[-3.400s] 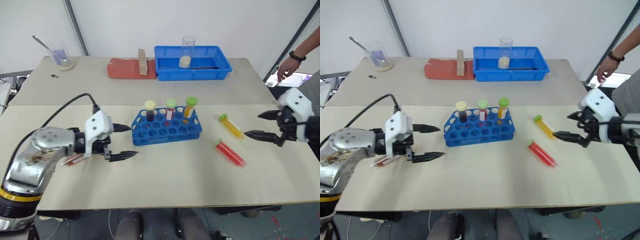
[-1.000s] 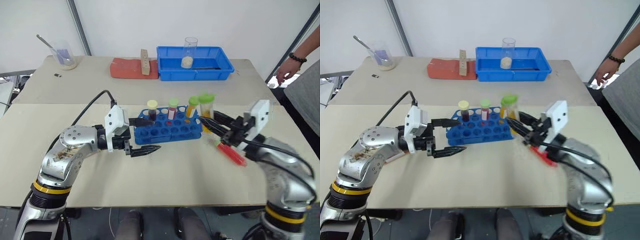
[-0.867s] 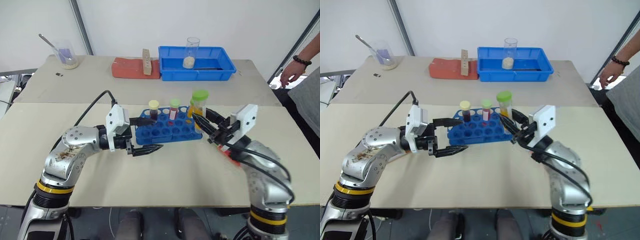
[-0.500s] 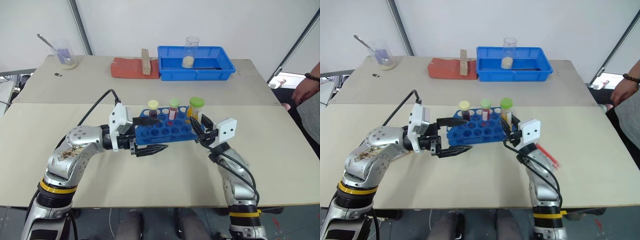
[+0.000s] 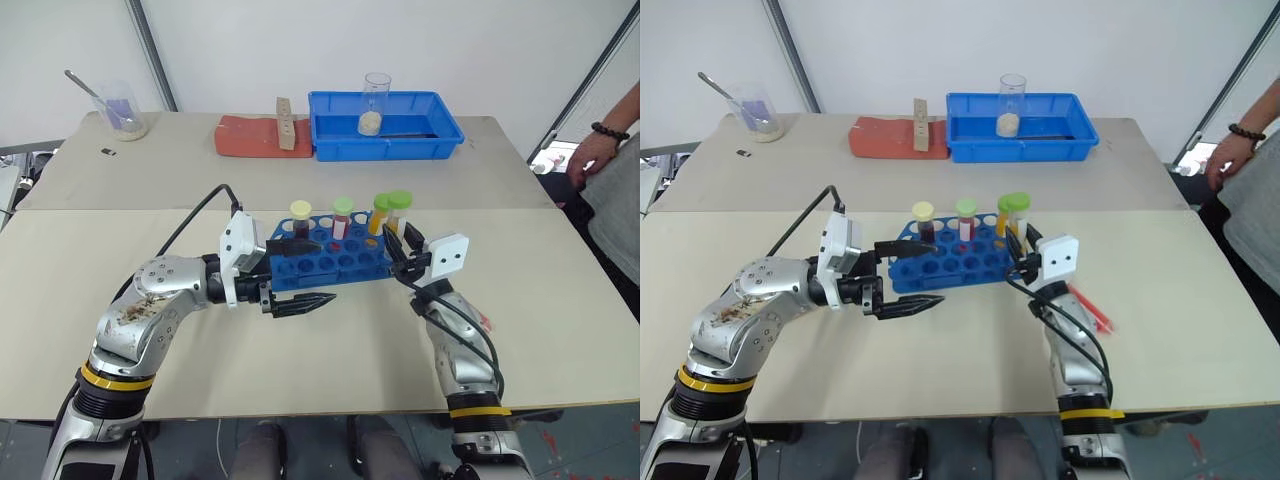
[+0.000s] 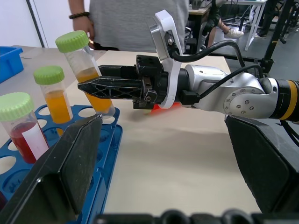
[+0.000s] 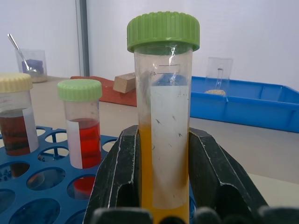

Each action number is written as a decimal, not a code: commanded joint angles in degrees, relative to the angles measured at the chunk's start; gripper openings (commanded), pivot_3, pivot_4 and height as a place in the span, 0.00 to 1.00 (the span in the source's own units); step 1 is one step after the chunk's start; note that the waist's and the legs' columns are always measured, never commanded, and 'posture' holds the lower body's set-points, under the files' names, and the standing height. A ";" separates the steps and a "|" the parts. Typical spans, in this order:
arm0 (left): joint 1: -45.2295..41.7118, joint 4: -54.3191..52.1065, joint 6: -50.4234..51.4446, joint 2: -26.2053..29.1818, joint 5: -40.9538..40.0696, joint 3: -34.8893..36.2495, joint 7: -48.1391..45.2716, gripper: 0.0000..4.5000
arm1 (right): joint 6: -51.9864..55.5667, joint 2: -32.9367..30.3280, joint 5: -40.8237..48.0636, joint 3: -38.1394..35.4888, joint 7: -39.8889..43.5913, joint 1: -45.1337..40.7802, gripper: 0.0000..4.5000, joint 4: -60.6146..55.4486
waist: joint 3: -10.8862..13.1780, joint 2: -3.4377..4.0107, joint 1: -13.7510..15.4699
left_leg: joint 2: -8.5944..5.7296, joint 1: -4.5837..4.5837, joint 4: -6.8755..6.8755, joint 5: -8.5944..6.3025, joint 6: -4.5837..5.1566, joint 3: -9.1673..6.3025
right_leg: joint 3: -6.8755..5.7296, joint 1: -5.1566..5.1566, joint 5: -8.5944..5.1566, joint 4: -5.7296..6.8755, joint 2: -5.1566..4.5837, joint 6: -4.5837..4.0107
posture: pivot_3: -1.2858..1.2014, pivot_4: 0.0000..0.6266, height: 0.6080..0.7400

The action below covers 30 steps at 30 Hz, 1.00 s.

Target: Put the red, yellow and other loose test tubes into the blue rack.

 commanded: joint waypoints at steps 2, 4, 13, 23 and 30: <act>0.16 -2.67 0.53 0.62 -1.47 0.85 0.38 1.00 | -2.40 0.64 -0.69 1.99 -0.64 0.92 0.22 -1.08 | 0.00 0.00 -0.07 | 0.00 0.01 -0.01 0.00 0.00 0.00 | 0.00 0.00 0.00 0.00 0.00 0.00 | 0.52 0.24 1.00; 0.12 -2.81 1.27 1.02 -1.60 0.76 0.57 1.00 | -3.48 0.40 -1.79 3.07 -0.75 1.41 0.22 -1.27 | 0.00 0.00 -0.07 | 0.00 0.00 -0.01 0.00 0.00 0.00 | 0.00 0.00 0.00 0.00 0.00 0.00 | 0.52 0.24 1.00; -0.39 -2.66 2.23 1.42 -1.72 0.77 1.25 1.00 | -5.87 2.02 -1.09 2.69 -3.22 1.44 0.22 1.80 | 0.00 0.00 -0.09 | 0.01 0.01 -0.02 0.00 0.00 0.00 | 0.00 0.00 -0.01 0.00 0.00 -0.01 | 0.52 0.24 1.00; -0.26 -3.40 2.12 -0.40 -1.28 -0.11 4.35 1.00 | -5.80 4.74 0.69 2.74 -4.76 3.86 0.22 0.92 | 0.00 0.00 -0.11 | 0.01 0.01 -0.03 0.00 0.00 0.00 | 0.00 -0.01 -0.01 0.00 0.00 -0.02 | 0.52 0.24 1.00; -1.11 -2.54 1.30 -1.21 0.50 -1.19 6.09 1.00 | 0.20 0.82 1.41 1.39 -4.31 5.12 0.69 -3.98 | 0.00 0.00 0.02 | -0.01 0.00 -0.03 0.00 0.00 0.00 | 0.00 0.00 -0.01 -0.01 -0.02 -0.02 | 0.52 0.24 1.00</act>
